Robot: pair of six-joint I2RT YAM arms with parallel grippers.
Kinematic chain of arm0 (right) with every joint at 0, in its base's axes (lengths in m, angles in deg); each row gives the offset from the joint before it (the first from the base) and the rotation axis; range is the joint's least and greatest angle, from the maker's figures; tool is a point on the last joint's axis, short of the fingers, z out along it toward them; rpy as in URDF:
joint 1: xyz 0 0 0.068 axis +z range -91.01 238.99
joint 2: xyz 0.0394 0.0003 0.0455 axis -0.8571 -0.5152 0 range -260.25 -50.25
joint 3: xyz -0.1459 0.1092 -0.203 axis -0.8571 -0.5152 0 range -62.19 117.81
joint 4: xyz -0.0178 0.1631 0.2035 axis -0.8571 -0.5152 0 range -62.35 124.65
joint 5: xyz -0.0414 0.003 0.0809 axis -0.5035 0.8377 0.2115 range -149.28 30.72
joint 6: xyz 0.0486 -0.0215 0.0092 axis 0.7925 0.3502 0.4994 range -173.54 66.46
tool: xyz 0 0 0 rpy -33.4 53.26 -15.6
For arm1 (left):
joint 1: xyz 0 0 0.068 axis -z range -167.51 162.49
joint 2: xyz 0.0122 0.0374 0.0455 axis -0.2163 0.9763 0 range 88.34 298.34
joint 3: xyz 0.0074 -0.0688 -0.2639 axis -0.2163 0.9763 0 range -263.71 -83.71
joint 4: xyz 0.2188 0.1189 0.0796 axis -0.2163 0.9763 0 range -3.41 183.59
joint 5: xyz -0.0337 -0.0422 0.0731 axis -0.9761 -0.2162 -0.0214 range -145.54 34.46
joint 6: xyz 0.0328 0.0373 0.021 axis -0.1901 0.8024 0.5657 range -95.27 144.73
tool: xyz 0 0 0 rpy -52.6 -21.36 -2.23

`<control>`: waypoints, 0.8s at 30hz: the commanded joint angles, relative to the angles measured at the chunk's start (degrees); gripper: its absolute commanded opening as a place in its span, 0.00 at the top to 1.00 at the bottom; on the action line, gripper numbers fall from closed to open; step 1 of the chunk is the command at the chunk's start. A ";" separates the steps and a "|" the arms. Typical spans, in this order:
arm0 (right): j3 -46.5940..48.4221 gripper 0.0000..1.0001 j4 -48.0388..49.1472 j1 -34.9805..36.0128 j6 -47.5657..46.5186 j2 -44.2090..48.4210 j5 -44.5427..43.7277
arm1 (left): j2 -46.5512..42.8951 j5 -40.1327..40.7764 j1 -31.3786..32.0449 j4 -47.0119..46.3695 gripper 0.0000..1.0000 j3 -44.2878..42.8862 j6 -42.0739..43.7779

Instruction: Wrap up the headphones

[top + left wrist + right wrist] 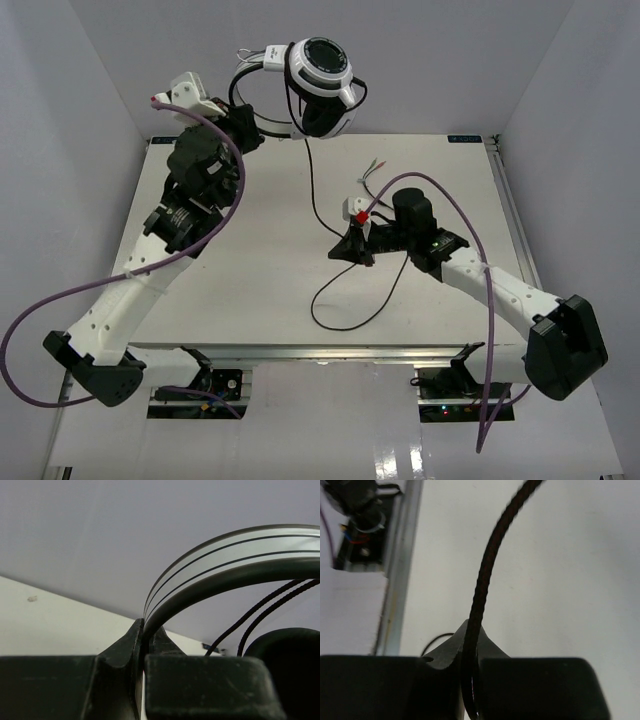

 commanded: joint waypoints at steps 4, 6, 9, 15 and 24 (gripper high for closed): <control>13.95 0.92 -30.28 4.11 -26.50 8.49 -32.47 | 5.31 1.85 -4.96 -4.12 1.00 9.13 0.54; 17.05 0.92 -33.44 4.09 -30.87 10.10 -39.42 | 8.49 -1.04 -7.63 -3.71 1.00 13.69 -0.72; 21.39 0.92 -35.01 3.15 -33.69 10.79 -43.53 | 11.63 -3.06 -8.49 -4.84 1.00 19.89 -1.43; 25.23 0.92 -34.52 2.97 -34.78 9.07 -43.20 | 17.12 -8.39 -7.80 -5.10 1.00 25.95 -5.37; 24.85 0.92 -28.59 2.88 -37.98 6.09 -51.68 | 15.03 -20.52 -3.46 -7.16 1.00 31.29 0.09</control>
